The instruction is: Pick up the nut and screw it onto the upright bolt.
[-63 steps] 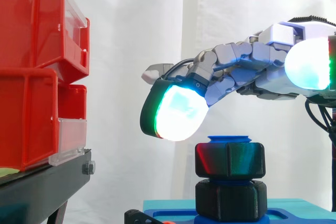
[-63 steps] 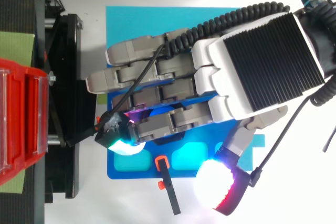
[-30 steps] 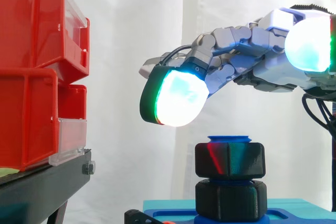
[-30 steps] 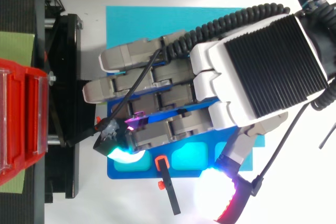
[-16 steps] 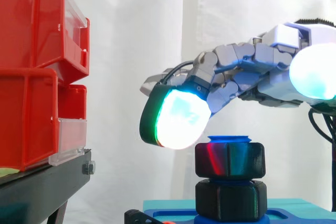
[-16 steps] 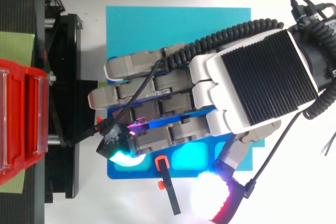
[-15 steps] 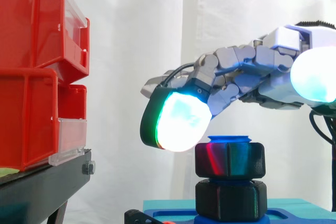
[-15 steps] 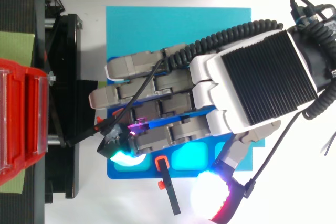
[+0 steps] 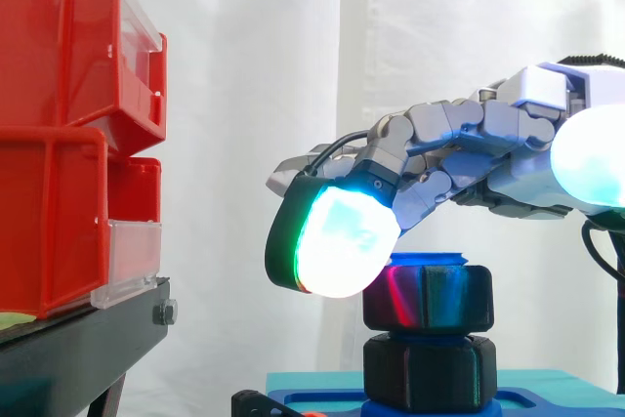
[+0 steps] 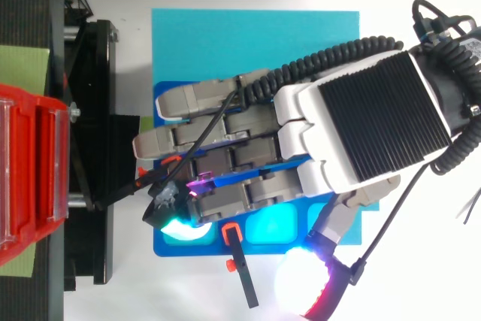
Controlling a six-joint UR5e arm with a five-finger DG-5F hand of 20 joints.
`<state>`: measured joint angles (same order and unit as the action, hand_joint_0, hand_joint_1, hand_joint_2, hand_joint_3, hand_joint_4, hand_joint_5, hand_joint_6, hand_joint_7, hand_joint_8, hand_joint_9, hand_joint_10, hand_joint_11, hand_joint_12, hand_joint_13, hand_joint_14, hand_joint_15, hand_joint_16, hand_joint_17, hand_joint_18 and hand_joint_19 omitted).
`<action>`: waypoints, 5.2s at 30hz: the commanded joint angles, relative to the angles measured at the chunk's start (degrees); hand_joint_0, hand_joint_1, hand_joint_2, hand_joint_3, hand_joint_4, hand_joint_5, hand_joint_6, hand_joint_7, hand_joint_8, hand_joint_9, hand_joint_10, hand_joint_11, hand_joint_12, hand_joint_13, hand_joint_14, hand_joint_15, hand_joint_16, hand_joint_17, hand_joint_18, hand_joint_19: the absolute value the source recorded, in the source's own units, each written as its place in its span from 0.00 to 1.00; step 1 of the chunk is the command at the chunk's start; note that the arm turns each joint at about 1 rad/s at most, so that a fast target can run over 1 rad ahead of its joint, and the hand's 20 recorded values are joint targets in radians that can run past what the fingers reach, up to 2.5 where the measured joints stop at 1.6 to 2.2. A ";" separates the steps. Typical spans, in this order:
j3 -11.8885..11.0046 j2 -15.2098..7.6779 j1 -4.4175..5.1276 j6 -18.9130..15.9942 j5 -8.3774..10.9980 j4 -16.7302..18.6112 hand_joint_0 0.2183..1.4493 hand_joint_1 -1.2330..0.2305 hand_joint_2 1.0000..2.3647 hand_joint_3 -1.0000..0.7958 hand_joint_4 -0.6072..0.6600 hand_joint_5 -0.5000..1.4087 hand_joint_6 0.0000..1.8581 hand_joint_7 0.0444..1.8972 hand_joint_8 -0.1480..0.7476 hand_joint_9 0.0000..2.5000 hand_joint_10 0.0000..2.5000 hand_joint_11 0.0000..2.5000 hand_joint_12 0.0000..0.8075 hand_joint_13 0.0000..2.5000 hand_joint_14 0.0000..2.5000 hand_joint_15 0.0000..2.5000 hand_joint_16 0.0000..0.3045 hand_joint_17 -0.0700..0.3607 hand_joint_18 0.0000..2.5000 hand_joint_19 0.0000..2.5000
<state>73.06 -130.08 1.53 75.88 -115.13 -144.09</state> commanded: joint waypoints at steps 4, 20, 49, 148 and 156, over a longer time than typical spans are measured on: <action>-0.03 0.00 -0.48 -0.03 -0.27 0.12 0.22 0.79 0.00 0.28 0.61 0.25 0.27 0.41 0.33 0.28 0.00 0.00 0.30 0.10 0.00 0.00 0.10 0.32 0.00 0.00; -0.11 0.00 -2.41 -3.20 -3.52 4.69 0.22 0.77 0.00 0.28 0.62 0.25 0.27 0.42 0.33 0.28 0.00 0.00 0.29 0.12 0.00 0.00 0.09 0.31 0.00 0.00; -13.65 0.09 -2.41 -6.10 -1.59 -10.51 0.18 0.75 0.00 0.28 0.60 0.18 0.27 0.31 0.38 0.13 0.00 0.00 0.39 0.01 0.00 0.00 0.14 0.38 0.00 0.00; 0.06 -0.53 -5.05 -8.12 -0.09 3.73 0.24 0.73 0.00 0.28 0.53 0.31 0.27 0.64 0.32 0.46 0.00 0.00 0.18 0.22 0.00 0.00 0.04 0.23 0.10 0.00; 0.06 -0.44 -5.31 -8.12 -0.36 3.55 0.24 0.71 0.00 0.28 0.52 0.31 0.27 0.67 0.29 0.56 0.00 0.00 0.13 0.29 0.00 0.00 0.03 0.21 0.18 0.00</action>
<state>73.11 -130.57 -3.67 67.76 -115.36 -140.47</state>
